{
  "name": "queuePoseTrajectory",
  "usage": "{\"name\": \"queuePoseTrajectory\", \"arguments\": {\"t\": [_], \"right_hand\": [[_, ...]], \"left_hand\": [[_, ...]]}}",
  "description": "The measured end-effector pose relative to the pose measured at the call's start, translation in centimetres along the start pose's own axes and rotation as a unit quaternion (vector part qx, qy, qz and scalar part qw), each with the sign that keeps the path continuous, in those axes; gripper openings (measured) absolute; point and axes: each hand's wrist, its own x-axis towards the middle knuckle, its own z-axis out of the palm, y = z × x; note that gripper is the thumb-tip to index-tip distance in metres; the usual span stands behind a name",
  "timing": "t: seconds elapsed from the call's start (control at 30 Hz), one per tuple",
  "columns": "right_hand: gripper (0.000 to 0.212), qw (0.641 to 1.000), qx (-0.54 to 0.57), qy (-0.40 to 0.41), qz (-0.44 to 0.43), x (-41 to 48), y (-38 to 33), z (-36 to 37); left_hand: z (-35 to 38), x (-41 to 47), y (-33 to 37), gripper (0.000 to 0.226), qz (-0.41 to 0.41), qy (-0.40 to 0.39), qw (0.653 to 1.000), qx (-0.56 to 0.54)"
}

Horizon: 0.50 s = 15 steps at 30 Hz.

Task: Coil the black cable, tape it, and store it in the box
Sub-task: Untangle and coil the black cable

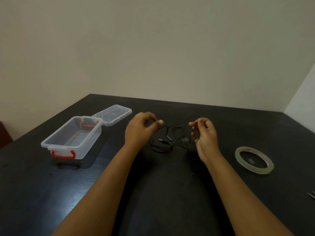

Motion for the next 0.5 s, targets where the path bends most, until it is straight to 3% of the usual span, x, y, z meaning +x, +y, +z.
{"name": "queuePoseTrajectory", "arguments": {"t": [0.07, 0.13, 0.2, 0.3, 0.37, 0.43, 0.5], "right_hand": [[0.024, 0.993, 0.115, 0.008, 0.036, 0.0, -0.4, 0.3], [0.026, 0.975, 0.211, 0.006, 0.071, -0.1, -0.7, 0.5], [0.027, 0.95, 0.3, 0.003, 0.085, -0.4, -1.1, 0.5], [0.023, 0.927, 0.364, 0.024, 0.088, -0.5, -1.4, 0.1], [0.024, 0.965, 0.252, 0.015, 0.071, -0.2, -1.2, -0.2], [0.023, 0.999, 0.016, -0.03, -0.006, 0.0, -0.9, -0.3], [0.015, 0.966, -0.214, -0.079, -0.122, -0.2, -0.6, -0.2]], "left_hand": [[0.7, -0.5, 1.1, 0.028, 0.093, -0.062, 0.979, 0.171], [1.5, -0.8, 1.3, 0.035, 0.116, -0.065, 0.959, 0.249], [1.3, -0.7, 0.8, 0.03, 0.114, -0.057, 0.957, 0.259], [0.8, -0.2, 0.0, 0.021, 0.077, -0.114, 0.983, 0.122], [1.0, -0.2, 0.3, 0.02, 0.055, -0.161, 0.985, 0.037], [1.4, -0.4, 0.9, 0.023, 0.048, -0.175, 0.983, 0.005], [1.6, -0.4, 1.2, 0.025, 0.033, -0.153, 0.987, -0.027]]}}
